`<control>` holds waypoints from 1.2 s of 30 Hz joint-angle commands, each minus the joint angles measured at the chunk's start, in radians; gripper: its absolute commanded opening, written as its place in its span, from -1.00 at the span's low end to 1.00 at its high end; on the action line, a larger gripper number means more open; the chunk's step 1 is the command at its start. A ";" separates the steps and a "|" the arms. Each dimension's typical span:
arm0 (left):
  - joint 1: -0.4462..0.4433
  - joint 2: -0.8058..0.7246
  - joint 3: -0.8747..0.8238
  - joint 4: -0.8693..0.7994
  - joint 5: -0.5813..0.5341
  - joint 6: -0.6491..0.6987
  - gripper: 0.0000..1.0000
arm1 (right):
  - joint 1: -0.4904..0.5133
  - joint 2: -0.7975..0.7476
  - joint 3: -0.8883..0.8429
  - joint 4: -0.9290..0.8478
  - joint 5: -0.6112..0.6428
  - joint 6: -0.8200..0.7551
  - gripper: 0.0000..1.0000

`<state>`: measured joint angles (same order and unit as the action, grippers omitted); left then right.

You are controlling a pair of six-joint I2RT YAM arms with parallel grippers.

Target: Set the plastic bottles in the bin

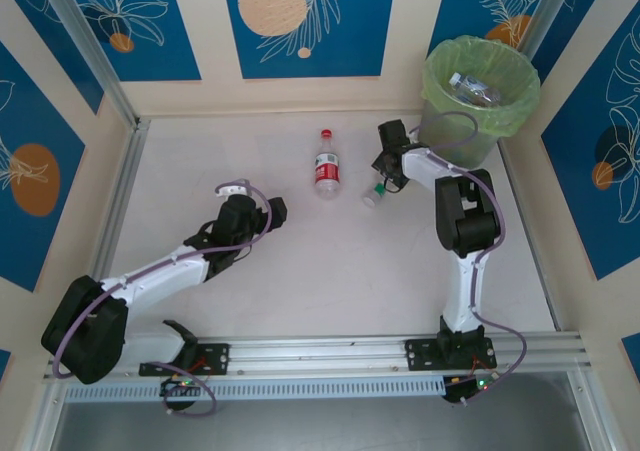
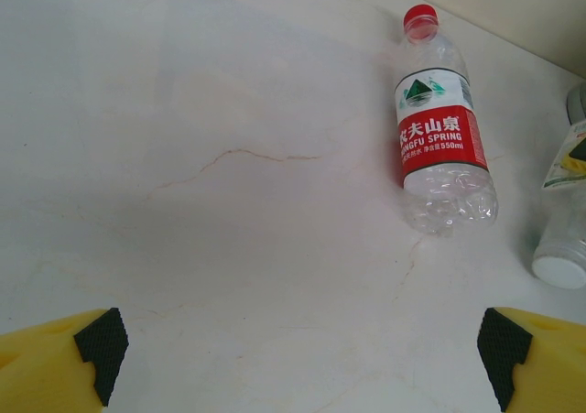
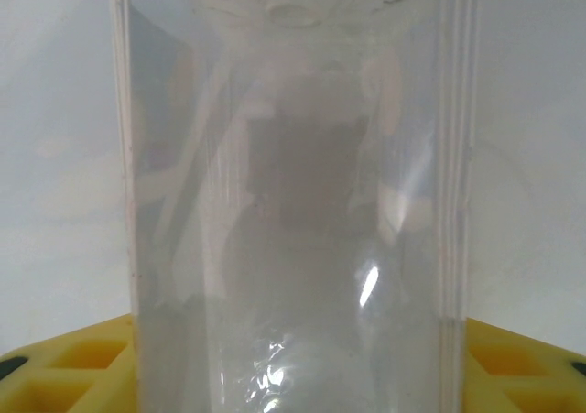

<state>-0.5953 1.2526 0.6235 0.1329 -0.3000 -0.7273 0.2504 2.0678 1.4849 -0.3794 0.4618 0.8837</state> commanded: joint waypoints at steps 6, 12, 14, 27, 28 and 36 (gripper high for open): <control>0.012 0.008 0.015 -0.015 0.000 -0.007 0.99 | 0.030 -0.158 -0.105 0.118 -0.122 -0.122 -0.11; 0.013 0.026 0.027 -0.015 0.005 -0.016 0.99 | 0.031 -0.239 -0.168 0.175 -0.221 -0.166 -0.25; 0.011 0.034 0.031 -0.015 0.008 -0.020 0.99 | 0.032 -0.274 -0.193 0.198 -0.243 -0.173 -0.30; 0.012 0.069 0.056 -0.006 0.040 -0.023 0.99 | 0.025 -0.516 -0.263 0.277 -0.415 -0.303 -0.61; 0.011 0.069 0.057 -0.006 0.042 -0.020 0.99 | 0.023 -0.527 -0.254 0.268 -0.419 -0.314 -0.62; 0.013 0.068 0.063 -0.013 0.053 -0.009 0.99 | -0.032 -0.597 -0.148 0.219 -0.389 -0.396 -0.62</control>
<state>-0.5945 1.3178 0.6567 0.1295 -0.2619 -0.7502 0.2520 1.5105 1.2793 -0.1497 0.0776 0.5381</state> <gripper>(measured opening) 0.997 0.536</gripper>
